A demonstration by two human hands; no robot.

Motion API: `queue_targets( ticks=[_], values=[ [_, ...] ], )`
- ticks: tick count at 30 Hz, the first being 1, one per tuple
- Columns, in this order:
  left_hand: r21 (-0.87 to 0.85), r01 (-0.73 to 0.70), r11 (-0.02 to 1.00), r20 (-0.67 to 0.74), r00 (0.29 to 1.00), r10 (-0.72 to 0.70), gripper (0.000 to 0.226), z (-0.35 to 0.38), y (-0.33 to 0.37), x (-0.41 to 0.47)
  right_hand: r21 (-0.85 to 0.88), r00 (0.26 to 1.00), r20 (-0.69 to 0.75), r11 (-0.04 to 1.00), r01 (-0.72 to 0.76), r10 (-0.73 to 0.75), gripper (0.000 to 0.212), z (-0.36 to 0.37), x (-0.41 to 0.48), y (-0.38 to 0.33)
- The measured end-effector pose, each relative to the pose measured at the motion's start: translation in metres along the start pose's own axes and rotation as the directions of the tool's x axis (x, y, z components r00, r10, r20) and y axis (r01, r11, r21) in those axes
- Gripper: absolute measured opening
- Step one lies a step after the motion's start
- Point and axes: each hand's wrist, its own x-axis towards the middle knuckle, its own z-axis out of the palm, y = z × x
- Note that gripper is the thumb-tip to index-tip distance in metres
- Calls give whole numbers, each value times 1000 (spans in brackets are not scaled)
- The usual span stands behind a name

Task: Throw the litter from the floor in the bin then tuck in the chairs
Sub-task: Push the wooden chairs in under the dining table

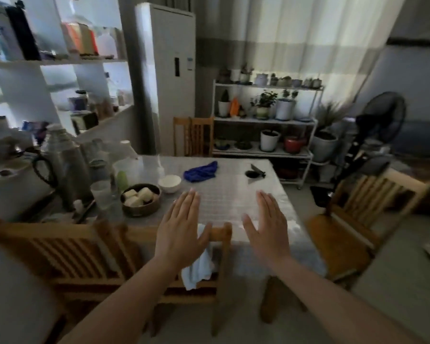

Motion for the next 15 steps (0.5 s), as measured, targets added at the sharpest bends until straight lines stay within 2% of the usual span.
queue_targets(
  ticks=[3, 8, 15],
  values=[
    [-85, -175, 981, 32, 984, 178, 74, 31, 58, 40, -68, 989, -83, 989, -131, 126, 68, -30, 6, 58],
    [-127, -364, 923, 23, 929, 369, 73, 82, 132, 97, -98, 951, -163, 954, -282, 264, 68, -62, 23, 131],
    [-199, -503, 841, 57, 851, 522, 75, 132, 204, 181, -263, 908, -261, 881, -394, 328, 68, -99, 55, 202]
  ],
)
